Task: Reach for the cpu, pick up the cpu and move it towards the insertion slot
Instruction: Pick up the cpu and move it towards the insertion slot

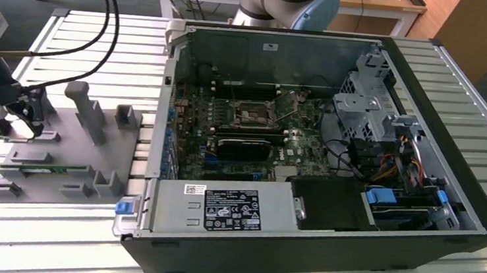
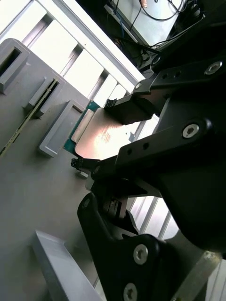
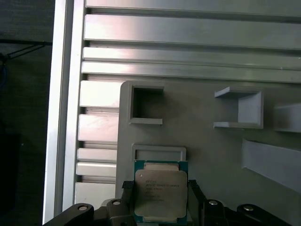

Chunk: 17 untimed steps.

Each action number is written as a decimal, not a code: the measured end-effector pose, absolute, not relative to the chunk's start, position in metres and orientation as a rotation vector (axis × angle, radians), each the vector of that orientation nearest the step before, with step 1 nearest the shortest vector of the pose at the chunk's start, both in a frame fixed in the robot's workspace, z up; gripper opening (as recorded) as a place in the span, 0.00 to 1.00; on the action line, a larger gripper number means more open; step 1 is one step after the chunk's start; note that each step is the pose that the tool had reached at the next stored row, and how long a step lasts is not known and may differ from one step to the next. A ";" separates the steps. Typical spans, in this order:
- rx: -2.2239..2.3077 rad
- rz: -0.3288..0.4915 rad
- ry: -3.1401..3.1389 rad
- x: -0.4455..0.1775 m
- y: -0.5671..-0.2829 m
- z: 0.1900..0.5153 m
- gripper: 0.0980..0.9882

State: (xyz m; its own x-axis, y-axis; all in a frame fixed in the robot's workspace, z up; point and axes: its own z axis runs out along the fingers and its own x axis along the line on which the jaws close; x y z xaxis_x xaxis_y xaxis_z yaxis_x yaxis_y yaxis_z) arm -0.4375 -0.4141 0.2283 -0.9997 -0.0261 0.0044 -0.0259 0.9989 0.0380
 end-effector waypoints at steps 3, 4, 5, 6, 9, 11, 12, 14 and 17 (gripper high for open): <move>0.041 -0.059 -3.136 -0.438 -0.414 0.230 0.50; 0.041 -0.060 -3.136 -0.437 -0.414 0.231 0.50; 0.041 -0.059 -3.136 -0.437 -0.414 0.231 0.50; 0.041 -0.059 -3.136 -0.438 -0.414 0.232 0.50; 0.041 -0.060 -3.136 -0.437 -0.414 0.233 0.50; 0.041 -0.060 -3.136 -0.437 -0.414 0.234 0.50; 0.041 -0.060 -3.136 -0.438 -0.414 0.235 0.50; 0.041 -0.059 -3.136 -0.437 -0.414 0.235 0.50; 0.041 -0.060 -3.136 -0.437 -0.414 0.236 0.50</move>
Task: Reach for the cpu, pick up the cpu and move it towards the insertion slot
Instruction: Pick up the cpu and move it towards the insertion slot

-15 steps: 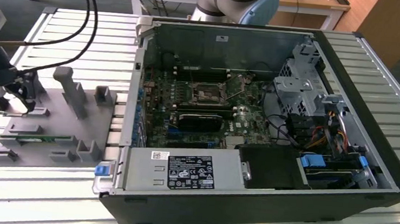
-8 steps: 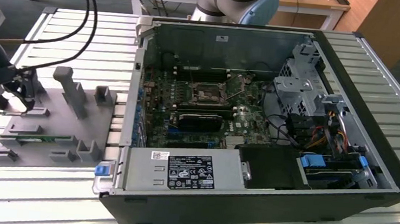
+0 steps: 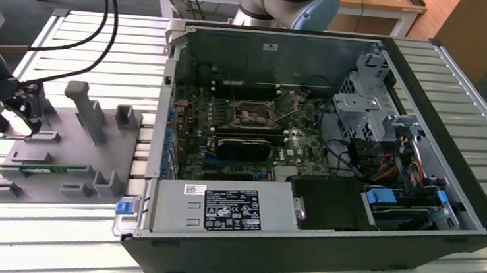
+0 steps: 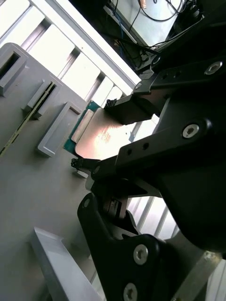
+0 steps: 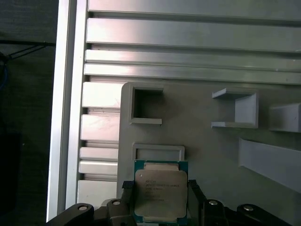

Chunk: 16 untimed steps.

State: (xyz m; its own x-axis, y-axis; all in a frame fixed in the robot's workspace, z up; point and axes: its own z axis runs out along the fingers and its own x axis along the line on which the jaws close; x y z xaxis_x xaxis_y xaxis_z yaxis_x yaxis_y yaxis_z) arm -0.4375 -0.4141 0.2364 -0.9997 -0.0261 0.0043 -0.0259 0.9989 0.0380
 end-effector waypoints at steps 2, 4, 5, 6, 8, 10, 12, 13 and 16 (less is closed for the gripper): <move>0.041 -0.059 -3.136 -0.438 -0.414 0.238 0.50; 0.041 -0.059 -3.136 -0.438 -0.414 0.239 0.50; 0.041 -0.059 -3.136 -0.438 -0.414 0.240 0.50; 0.041 -0.059 -3.136 -0.437 -0.414 0.241 0.50; 0.041 -0.059 -3.136 -0.437 -0.414 0.243 0.50; 0.041 -0.059 -3.136 -0.437 -0.414 0.245 0.50; 0.041 -0.060 -3.136 -0.437 -0.414 0.247 0.50; 0.041 -0.060 -3.136 -0.437 -0.414 0.248 0.50; 0.041 -0.059 -3.136 -0.437 -0.414 0.252 0.50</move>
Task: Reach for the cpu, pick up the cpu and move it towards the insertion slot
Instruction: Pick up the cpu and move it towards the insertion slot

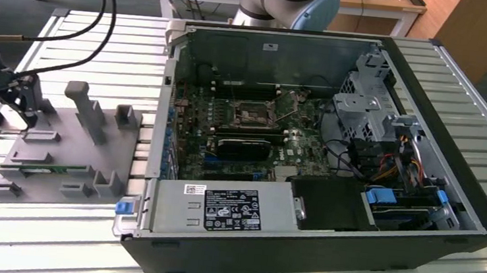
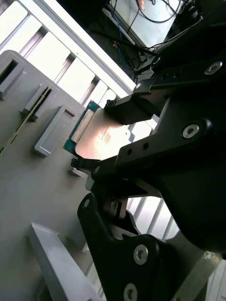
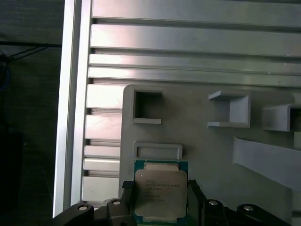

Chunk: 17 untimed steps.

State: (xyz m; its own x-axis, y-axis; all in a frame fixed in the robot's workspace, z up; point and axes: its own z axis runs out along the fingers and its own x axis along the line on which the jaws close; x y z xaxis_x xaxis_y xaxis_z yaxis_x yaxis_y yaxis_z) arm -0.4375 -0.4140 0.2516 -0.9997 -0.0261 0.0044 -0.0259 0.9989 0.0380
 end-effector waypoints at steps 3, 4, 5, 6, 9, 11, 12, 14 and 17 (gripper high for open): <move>0.041 -0.059 -3.136 -0.437 -0.414 0.256 0.50; 0.041 -0.059 -3.136 -0.437 -0.414 0.257 0.50; 0.041 -0.059 -3.136 -0.437 -0.414 0.258 0.50; 0.041 -0.060 -3.136 -0.437 -0.414 0.259 0.50; 0.041 -0.059 -3.136 -0.437 -0.414 0.263 0.50; 0.041 -0.059 -3.136 -0.437 -0.414 0.265 0.50; 0.041 -0.059 -3.136 -0.437 -0.414 0.266 0.50; 0.041 -0.060 -3.136 -0.437 -0.414 0.268 0.50; 0.041 -0.060 -3.136 -0.438 -0.414 0.271 0.50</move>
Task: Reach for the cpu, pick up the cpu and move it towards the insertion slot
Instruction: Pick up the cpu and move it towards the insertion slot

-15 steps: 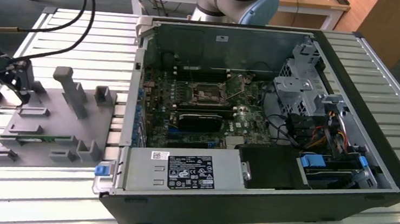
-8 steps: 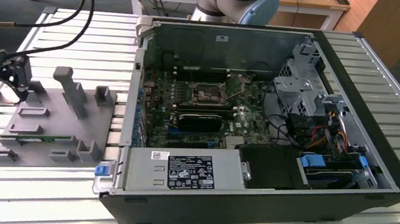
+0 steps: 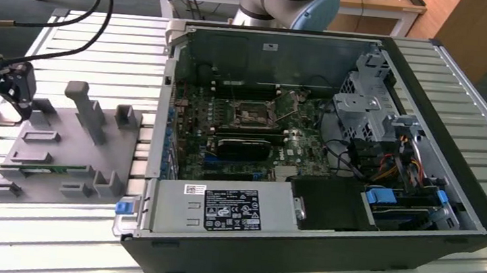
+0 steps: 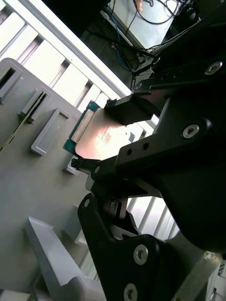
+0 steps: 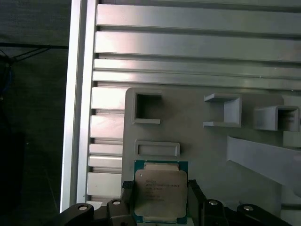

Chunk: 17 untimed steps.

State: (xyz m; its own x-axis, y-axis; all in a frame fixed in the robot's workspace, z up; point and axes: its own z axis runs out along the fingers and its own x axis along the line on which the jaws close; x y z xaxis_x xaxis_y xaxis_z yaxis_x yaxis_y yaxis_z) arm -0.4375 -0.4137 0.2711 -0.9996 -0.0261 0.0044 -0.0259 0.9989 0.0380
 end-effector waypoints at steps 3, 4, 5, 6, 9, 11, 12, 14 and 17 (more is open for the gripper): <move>0.041 -0.059 -3.136 -0.437 -0.414 0.274 0.50; 0.041 -0.059 -3.136 -0.437 -0.414 0.275 0.50; 0.041 -0.059 -3.136 -0.437 -0.414 0.276 0.50; 0.041 -0.059 -3.136 -0.437 -0.414 0.277 0.50; 0.041 -0.059 -3.136 -0.437 -0.414 0.280 0.50; 0.041 -0.060 -3.136 -0.437 -0.414 0.282 0.50; 0.041 -0.059 -3.136 -0.438 -0.414 0.283 0.50; 0.041 -0.060 -3.136 -0.437 -0.414 0.285 0.50; 0.041 -0.060 -3.136 -0.437 -0.413 0.288 0.50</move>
